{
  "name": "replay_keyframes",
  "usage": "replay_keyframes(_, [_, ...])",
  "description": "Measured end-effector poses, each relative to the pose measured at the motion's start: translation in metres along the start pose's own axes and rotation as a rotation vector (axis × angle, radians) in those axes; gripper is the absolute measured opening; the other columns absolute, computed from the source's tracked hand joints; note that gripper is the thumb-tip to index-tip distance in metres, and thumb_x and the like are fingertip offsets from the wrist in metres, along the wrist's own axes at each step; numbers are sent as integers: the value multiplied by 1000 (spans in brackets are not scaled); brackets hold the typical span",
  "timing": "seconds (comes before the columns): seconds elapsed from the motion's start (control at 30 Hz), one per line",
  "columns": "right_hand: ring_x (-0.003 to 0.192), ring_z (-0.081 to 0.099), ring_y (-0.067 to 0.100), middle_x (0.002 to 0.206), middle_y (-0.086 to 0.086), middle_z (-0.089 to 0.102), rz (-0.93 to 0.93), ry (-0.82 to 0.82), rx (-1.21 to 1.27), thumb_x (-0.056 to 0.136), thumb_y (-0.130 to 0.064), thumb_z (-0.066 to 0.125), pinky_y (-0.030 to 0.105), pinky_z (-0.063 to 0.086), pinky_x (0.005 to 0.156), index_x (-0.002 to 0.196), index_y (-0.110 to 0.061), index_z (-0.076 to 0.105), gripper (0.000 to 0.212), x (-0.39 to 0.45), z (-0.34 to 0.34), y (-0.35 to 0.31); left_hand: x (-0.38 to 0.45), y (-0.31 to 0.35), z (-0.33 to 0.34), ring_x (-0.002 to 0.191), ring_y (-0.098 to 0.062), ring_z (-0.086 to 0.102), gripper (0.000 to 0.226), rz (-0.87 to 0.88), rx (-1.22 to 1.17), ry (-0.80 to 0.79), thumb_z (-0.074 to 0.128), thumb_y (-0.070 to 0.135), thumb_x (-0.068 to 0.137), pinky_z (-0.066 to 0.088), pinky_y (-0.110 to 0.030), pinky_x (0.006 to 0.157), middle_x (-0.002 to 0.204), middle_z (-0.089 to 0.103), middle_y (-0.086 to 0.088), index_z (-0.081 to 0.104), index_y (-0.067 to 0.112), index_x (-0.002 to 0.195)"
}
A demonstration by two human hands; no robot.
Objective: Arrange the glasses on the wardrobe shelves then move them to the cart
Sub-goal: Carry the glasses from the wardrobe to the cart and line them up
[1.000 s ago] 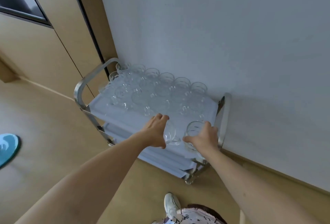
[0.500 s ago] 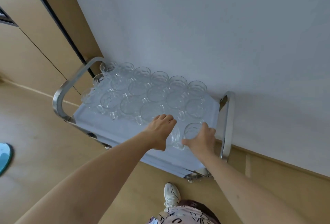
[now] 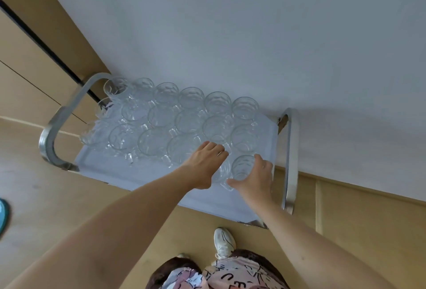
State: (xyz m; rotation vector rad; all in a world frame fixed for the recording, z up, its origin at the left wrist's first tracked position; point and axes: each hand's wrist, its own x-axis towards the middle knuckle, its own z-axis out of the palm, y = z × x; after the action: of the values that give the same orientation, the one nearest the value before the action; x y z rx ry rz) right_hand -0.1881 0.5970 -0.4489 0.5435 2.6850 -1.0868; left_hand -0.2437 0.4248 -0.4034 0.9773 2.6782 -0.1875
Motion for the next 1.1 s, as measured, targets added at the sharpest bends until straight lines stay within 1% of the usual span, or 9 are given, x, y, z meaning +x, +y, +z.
replay_keyframes(0.1, [129,44,26,145,6,30,-12,13,-6,56,-50,96,37,45,103,151,-19,29,121,1,3,-2,6,-7,-1,133,-24,36,83,41,37,17,68,9,72,18,-34,122,144,40,-4,36,14,149])
replay_keyframes(0.2, [128,44,26,143,5,30,-16,26,-2,56,-49,96,39,45,103,150,-18,30,119,-1,9,-3,8,-14,0,136,-25,34,83,54,60,12,68,10,74,13,-36,124,146,39,-3,35,14,149])
replay_keyframes(0.4, [130,44,26,146,7,30,6,66,46,54,-45,98,37,45,105,149,-17,33,119,-2,16,-5,8,-24,8,138,-25,31,86,76,47,51,71,12,72,17,-36,122,152,34,-2,35,17,151])
replay_keyframes(0.53, [130,42,25,145,5,29,-7,62,56,54,-46,98,37,45,105,149,-19,33,119,1,15,-4,4,-28,14,145,-27,24,95,50,24,30,72,15,77,15,-39,123,157,30,-2,23,19,158])
replay_keyframes(0.63, [132,40,25,146,5,28,-28,54,17,57,-52,95,36,45,105,151,-20,29,119,-1,15,-2,2,-28,19,151,-29,13,100,37,4,-4,71,16,80,12,-42,125,162,22,-1,12,18,162])
replay_keyframes(0.7, [134,37,26,148,5,27,-34,47,-21,58,-57,92,38,44,105,152,-22,25,121,-2,15,-1,1,-29,22,153,-28,8,103,29,-15,-19,72,18,82,11,-43,125,164,18,-1,8,18,162])
replay_keyframes(0.87, [143,29,28,158,6,19,-20,12,-79,59,-63,89,42,38,112,158,-24,14,130,-9,14,-2,-2,-32,24,154,-25,7,105,30,-40,-14,74,21,82,12,-43,124,166,14,0,6,17,163])
replay_keyframes(1.0, [149,21,27,163,4,16,-18,9,-31,60,-61,90,44,31,118,161,-24,9,135,-18,10,-2,-5,-31,25,154,-25,6,106,28,-82,9,73,19,82,11,-39,124,167,13,-2,5,14,162])
replay_keyframes(1.1, [150,19,25,163,4,17,-34,46,-29,61,-60,90,44,29,120,160,-24,11,132,-24,4,-5,-7,-31,19,155,-25,7,110,26,-159,21,77,32,81,13,-39,124,167,14,-2,6,15,163])
